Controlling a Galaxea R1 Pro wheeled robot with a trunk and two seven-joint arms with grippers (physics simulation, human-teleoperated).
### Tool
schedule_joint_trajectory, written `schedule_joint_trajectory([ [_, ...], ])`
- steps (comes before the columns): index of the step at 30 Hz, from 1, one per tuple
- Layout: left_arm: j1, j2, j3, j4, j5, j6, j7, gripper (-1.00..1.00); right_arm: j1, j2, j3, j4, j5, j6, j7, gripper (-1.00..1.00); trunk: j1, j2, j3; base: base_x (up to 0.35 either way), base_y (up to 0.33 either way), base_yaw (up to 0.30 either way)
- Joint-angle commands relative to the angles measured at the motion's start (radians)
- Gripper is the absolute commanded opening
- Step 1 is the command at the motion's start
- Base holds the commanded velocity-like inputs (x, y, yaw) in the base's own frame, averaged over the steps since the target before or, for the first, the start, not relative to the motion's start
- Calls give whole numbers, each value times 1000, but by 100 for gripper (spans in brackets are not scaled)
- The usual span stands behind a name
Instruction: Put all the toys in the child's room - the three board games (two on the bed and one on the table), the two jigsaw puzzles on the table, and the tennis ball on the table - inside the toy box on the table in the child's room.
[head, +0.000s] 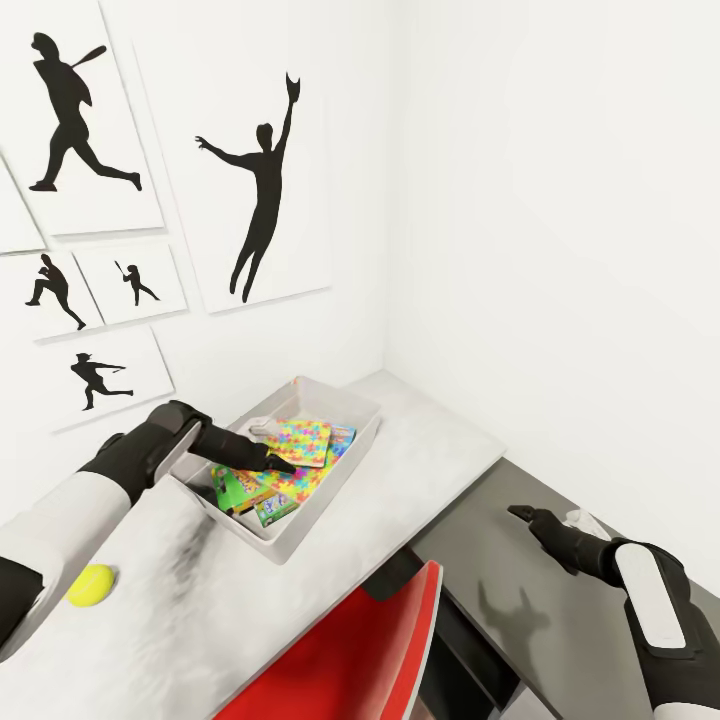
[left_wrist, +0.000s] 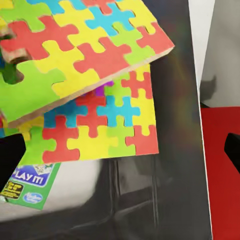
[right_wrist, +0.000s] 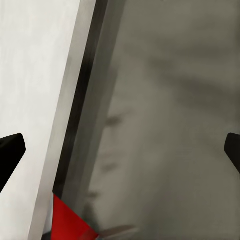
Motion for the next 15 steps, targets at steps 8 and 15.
schedule_joint_trajectory([
  [8,-3,92,11,-10,13,4,-3,100,-1,0,-1,1,-11,4,-10,100,0,-1,-1,0,0,0],
  [15,-3,174,36,-24,19,-16,-168,100,-1,0,-1,1,-11,4,-10,100,0,-1,-1,0,0,0],
])
